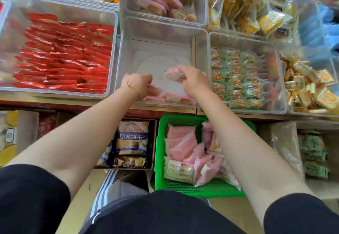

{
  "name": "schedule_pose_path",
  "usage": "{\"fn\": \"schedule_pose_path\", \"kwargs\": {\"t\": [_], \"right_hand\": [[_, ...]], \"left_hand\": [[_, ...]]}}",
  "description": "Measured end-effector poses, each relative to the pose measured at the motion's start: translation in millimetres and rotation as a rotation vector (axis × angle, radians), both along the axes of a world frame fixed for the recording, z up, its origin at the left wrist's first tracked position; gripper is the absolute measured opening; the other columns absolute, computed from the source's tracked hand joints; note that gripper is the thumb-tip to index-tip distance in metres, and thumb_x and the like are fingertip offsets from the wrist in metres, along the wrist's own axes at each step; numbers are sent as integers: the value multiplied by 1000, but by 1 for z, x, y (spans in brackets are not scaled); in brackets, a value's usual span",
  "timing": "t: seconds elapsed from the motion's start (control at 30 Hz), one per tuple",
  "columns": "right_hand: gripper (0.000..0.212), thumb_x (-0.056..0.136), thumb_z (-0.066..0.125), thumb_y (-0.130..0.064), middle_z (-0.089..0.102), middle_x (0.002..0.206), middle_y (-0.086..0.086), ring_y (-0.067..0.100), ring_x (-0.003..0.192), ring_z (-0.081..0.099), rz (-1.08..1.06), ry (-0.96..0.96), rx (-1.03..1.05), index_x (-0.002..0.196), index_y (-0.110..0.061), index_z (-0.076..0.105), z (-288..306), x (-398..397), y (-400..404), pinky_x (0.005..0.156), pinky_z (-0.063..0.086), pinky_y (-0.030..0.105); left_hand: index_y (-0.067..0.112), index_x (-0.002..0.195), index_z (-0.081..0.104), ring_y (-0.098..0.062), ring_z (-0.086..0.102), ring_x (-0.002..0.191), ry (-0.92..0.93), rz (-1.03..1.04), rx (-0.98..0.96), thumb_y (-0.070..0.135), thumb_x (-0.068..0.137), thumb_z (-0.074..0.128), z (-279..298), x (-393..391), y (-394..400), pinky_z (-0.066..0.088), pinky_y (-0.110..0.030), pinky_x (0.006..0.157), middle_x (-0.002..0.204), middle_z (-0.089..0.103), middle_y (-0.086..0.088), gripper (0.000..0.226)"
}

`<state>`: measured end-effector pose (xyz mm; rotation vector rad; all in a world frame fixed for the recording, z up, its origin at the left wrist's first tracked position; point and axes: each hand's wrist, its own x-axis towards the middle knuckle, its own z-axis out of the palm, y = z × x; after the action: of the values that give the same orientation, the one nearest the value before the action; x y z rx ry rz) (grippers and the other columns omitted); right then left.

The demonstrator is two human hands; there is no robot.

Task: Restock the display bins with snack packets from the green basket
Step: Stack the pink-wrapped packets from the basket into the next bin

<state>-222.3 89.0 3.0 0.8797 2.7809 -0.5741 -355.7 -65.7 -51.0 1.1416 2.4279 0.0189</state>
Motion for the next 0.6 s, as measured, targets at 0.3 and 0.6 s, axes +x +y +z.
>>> {"fn": "schedule_pose_path", "kwargs": {"t": [0.3, 0.6], "right_hand": [[39, 97, 52, -32, 58, 136, 8, 30, 123, 52, 246, -533, -29, 134, -20, 56, -30, -25, -19, 102, 41, 40], [46, 102, 36, -39, 47, 149, 5, 25, 133, 45, 97, -354, -328, 143, -22, 50, -33, -9, -10, 106, 38, 40]], "left_hand": [[19, 133, 44, -36, 47, 128, -284, 90, -198, 56, 90, 39, 2, -6, -1, 26, -48, 113, 139, 52, -18, 57], [30, 144, 42, -30, 43, 133, -232, 26, -151, 44, 96, 31, 5, 5, 0, 26, -44, 110, 145, 48, -10, 51]]}}
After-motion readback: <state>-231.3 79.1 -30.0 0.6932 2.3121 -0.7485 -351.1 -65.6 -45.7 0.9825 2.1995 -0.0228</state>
